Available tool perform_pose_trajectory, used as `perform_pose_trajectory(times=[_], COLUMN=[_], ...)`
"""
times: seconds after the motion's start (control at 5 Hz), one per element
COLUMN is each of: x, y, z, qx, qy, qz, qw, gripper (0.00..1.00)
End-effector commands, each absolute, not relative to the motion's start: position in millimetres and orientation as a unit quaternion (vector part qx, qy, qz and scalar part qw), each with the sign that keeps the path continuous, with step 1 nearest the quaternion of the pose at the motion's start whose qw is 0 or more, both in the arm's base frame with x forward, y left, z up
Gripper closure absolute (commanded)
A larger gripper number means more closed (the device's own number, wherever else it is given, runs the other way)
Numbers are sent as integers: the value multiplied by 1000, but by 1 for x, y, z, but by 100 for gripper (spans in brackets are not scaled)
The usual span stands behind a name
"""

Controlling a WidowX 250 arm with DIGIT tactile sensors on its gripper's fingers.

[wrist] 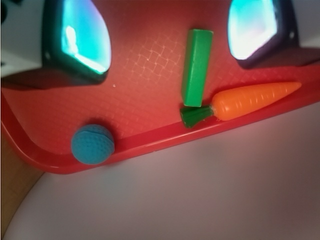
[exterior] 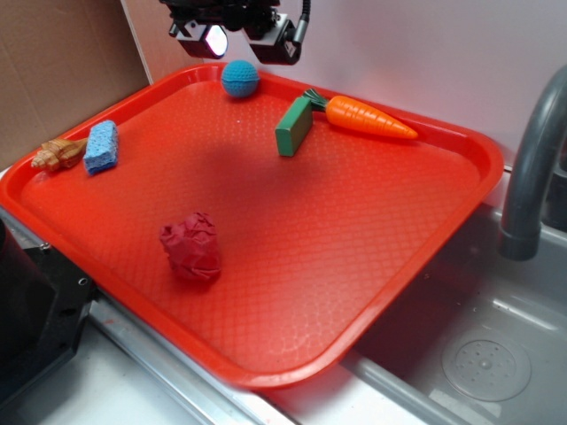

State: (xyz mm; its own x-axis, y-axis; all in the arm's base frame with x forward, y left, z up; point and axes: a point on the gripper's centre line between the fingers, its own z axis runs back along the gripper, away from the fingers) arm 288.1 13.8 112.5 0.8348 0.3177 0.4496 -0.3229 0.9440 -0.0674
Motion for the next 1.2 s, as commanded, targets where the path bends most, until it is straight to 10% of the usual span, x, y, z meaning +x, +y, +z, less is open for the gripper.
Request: perform_pose_trajectory(times=[0.0, 1.0], x=[320, 352], y=[26, 21], z=[94, 64], qx=[-6, -20], qy=[-273, -281], qz=[230, 265], qw=[934, 922], gripper=[0, 0])
